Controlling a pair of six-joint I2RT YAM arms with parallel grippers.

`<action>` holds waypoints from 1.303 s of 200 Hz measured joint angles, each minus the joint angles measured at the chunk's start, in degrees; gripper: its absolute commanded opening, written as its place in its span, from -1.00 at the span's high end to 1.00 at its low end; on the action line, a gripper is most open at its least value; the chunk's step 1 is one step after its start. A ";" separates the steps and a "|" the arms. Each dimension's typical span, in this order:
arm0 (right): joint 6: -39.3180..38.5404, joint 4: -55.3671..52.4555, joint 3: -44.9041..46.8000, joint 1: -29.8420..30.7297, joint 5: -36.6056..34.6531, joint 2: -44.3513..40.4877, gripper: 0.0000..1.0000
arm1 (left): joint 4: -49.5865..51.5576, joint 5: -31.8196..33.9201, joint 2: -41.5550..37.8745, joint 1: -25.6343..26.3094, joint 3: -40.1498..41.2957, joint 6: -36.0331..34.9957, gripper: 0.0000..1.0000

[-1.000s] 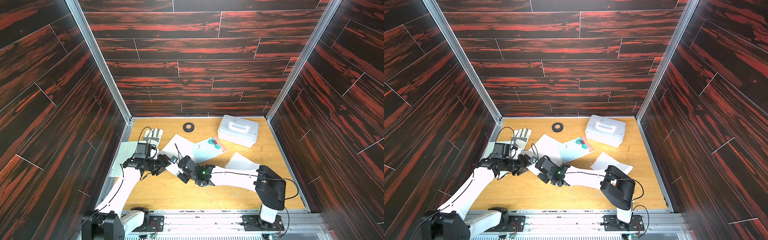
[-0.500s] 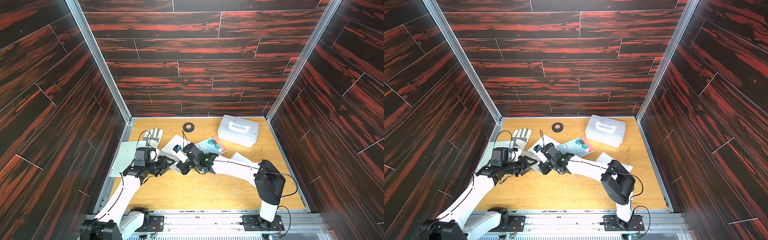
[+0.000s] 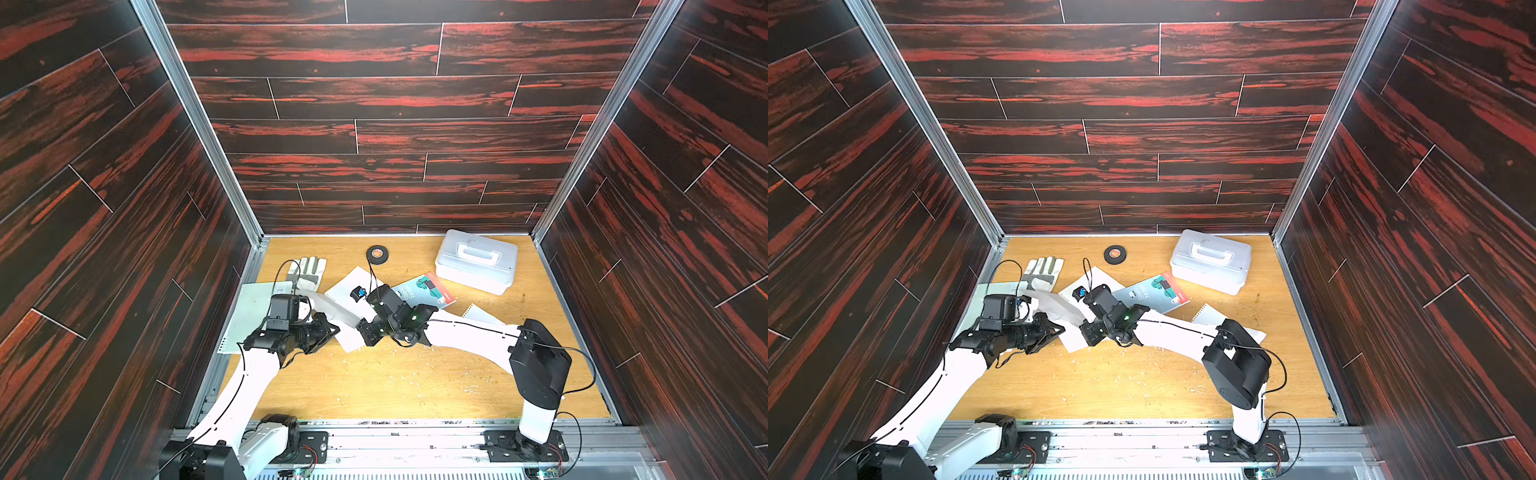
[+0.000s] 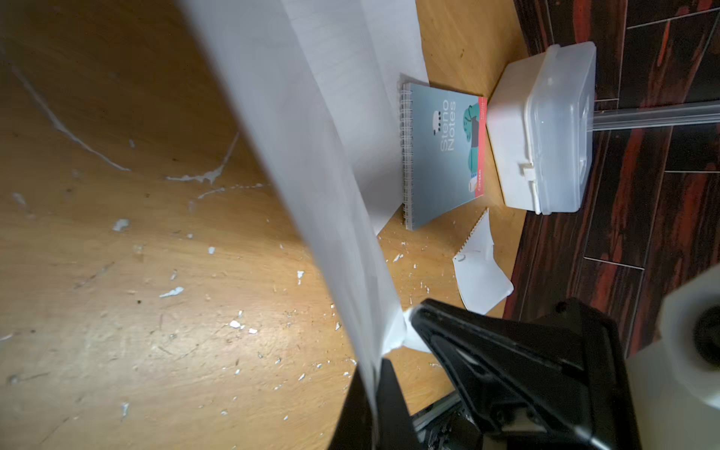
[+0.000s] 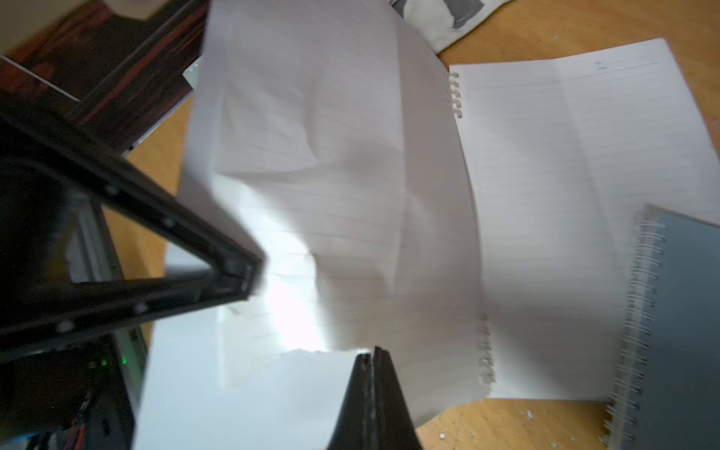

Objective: Tear off pages from different notebooks
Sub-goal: Tear off the paper from the notebook.

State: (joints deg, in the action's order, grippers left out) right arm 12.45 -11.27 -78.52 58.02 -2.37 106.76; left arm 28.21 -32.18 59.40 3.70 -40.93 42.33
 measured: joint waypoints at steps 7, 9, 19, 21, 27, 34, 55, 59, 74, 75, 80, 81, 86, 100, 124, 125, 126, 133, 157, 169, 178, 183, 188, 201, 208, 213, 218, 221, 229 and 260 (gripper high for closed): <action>-0.07 -0.33 0.04 -0.17 -0.44 0.00 1.00 | 0.61 0.35 -0.24 -0.20 -0.31 -0.44 -0.10; -0.07 -0.35 0.04 -0.20 -0.48 0.00 1.00 | 0.76 0.37 -0.28 -0.26 -0.35 -0.59 -0.11; -0.04 -0.70 0.04 -0.37 -0.87 0.00 1.00 | 1.16 0.61 -0.46 -0.42 -0.46 -0.70 -0.20; -0.04 -0.74 0.04 -0.42 -0.87 0.00 1.00 | 1.20 0.66 -0.48 -0.44 -0.46 -0.68 -0.23; -0.04 -0.81 0.04 -0.48 -0.87 0.00 1.00 | 1.36 0.79 -0.50 -0.46 -0.44 -0.61 -0.32; -0.04 -0.76 0.04 -0.50 -0.85 0.00 1.00 | 1.40 0.83 -0.48 -0.48 -0.44 -0.48 -0.41; -0.04 -0.74 0.07 -0.50 -0.46 0.00 1.00 | 1.05 0.76 -0.48 -0.48 -0.37 -0.17 -0.56; -0.04 -0.74 0.09 -0.50 -0.33 0.00 1.00 | 0.87 0.70 -0.50 -0.48 -0.28 -0.28 -0.56; -0.02 -0.74 0.11 -0.50 -0.22 0.00 1.00 | 0.52 0.55 -0.50 -0.48 -0.11 0.02 -0.56; -0.02 -0.74 0.11 -0.50 -0.22 0.00 1.00 | 0.50 0.52 -0.50 -0.48 -0.09 0.04 -0.56; 0.00 -0.74 0.11 -0.50 -0.22 0.00 1.00 | 0.42 0.48 -0.52 -0.48 -0.02 0.09 -0.56; 0.00 -0.74 0.11 -0.50 -0.22 0.00 1.00 | 0.39 0.46 -0.55 -0.48 -0.02 0.09 -0.56; 0.07 -0.74 0.11 -0.50 -0.24 0.00 1.00 | 0.17 0.28 -0.61 -0.48 0.13 0.13 -0.56; 0.55 -0.94 -0.02 -0.63 -0.26 0.09 1.00 | -0.63 -0.15 -0.98 -0.48 0.79 0.33 -0.56; 2.84 -1.95 -2.36 -2.23 1.09 1.95 1.00 | -1.25 -0.96 -1.79 -0.48 1.79 0.70 -0.49; 2.93 -1.95 -2.45 -2.29 1.18 2.01 1.00 | -1.25 -0.98 -1.81 -0.48 1.81 0.70 -0.49; 3.13 -1.99 -2.58 -2.45 1.29 2.14 1.00 | -1.27 -1.03 -1.84 -0.48 1.84 0.68 -0.49; 4.04 -2.01 -3.15 -3.45 2.21 2.84 1.00 | -1.36 -1.29 -2.05 -0.48 2.01 0.74 -0.46; 7.45 -2.03 -3.50 -7.78 6.03 4.20 1.00 | -2.21 -1.88 -2.82 -0.48 3.02 1.22 -0.27; 8.96 -1.79 -3.50 -9.79 7.82 4.35 1.00 | -2.75 -2.12 -3.10 -0.48 3.52 1.53 -0.07; 9.90 -1.46 -3.48 -10.88 8.98 4.35 1.00 | -3.32 -2.34 -3.15 -0.48 3.82 2.12 0.20; 10.29 -1.29 -3.48 -11.23 9.49 4.35 1.00 | -3.89 -2.40 -3.15 -0.48 4.04 2.47 0.34; 10.71 -1.11 -3.48 -11.41 9.86 4.35 1.00 | -4.35 -2.56 -3.13 -0.48 4.26 2.14 0.47; 11.32 -0.87 -3.41 -11.39 10.88 4.35 1.00 | -5.51 -2.91 -2.91 -0.48 4.72 2.84 0.83; 11.56 -0.72 -3.30 -11.19 11.26 4.35 1.00 | -6.01 -3.06 -2.62 -0.48 4.76 3.04 0.97; 11.58 -0.66 -3.19 -11.08 11.39 4.35 1.00 | -6.29 -3.26 -2.27 -0.48 4.76 2.95 1.00; 11.69 -0.63 -3.04 -11.02 11.39 4.35 1.00 | -6.54 -3.37 -1.97 -0.48 4.76 3.43 1.00; 11.78 -0.63 -2.89 -10.95 11.41 4.35 1.00 | -6.69 -3.34 -1.81 -0.48 4.76 3.32 1.00; 11.82 -0.70 -2.54 -10.80 11.30 4.35 1.00 | -6.84 -3.34 -1.42 -0.48 4.76 3.26 1.00; 11.76 -0.94 -1.27 -10.73 9.35 4.37 0.46 | -5.05 -1.77 -0.94 -0.55 4.76 1.68 1.00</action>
State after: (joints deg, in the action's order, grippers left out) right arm 24.21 -12.21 -79.79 47.29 6.98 111.13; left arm 23.16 -33.95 58.46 3.16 -36.16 44.01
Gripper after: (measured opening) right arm 0.174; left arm 0.072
